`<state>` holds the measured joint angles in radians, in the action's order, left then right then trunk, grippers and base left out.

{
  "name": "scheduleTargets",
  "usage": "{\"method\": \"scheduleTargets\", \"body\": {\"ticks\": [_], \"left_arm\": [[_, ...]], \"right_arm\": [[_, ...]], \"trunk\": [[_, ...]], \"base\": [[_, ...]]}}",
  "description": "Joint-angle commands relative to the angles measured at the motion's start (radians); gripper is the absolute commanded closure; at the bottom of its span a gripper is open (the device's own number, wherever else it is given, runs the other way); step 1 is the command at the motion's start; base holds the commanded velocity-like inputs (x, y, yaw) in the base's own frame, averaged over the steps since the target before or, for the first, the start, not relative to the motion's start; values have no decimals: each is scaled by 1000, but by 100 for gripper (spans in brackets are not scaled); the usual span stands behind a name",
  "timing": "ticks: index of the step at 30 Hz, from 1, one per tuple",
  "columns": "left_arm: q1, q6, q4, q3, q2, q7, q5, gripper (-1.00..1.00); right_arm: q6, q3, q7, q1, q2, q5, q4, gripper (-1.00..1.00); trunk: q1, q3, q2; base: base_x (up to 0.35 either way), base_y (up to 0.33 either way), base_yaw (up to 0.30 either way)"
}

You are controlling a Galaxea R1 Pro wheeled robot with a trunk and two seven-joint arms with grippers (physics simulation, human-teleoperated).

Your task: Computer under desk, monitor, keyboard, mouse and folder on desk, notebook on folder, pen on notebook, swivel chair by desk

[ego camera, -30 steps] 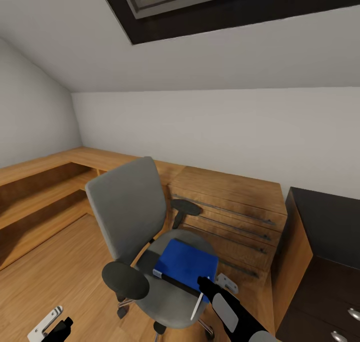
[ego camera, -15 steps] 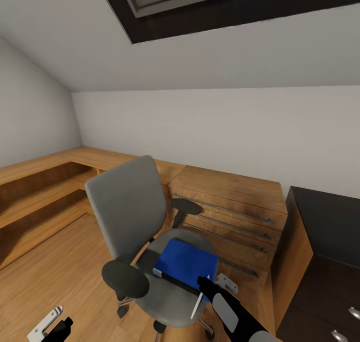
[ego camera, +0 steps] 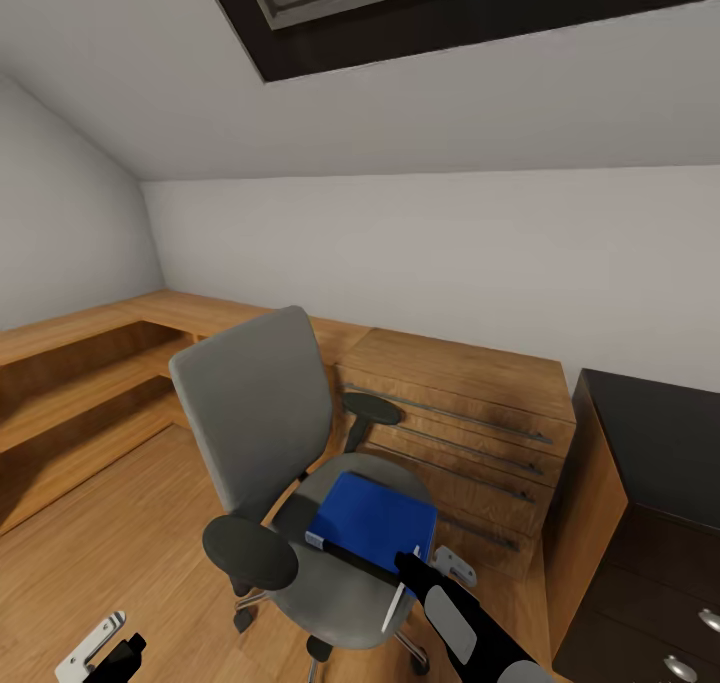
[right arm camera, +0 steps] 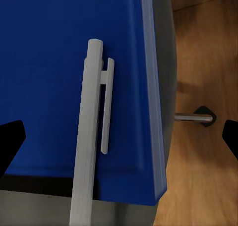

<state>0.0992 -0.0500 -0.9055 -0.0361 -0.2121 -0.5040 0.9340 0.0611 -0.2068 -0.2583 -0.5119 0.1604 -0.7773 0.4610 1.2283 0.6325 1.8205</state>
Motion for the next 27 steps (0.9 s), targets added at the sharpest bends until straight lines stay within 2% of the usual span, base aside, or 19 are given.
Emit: {"method": "scheduleTargets", "body": {"ticks": [1,18,19,27], "left_arm": [[0,-5,-1,-4,-1,-5,9,-100],[0,-5,-1,-4,-1,-5,9,-100],[0,-5,-1,-5,-1,-5,9,-100],[0,-5,-1,-4,-1,-5,9,-100]], "right_arm": [[3,-6,-9,0,-1,-5,2,-100],[5,-7,-11,0,-1,-5,2,-100],[6,-7,-11,0,-1,-5,2,100],[5,-7,-10,0,-1,-4,2,100]], "trunk": [[0,1,1],[0,1,1],[0,1,1],[0,1,1]], "base": [[0,0,0],[0,0,0],[0,0,0],[0,0,0]]}}
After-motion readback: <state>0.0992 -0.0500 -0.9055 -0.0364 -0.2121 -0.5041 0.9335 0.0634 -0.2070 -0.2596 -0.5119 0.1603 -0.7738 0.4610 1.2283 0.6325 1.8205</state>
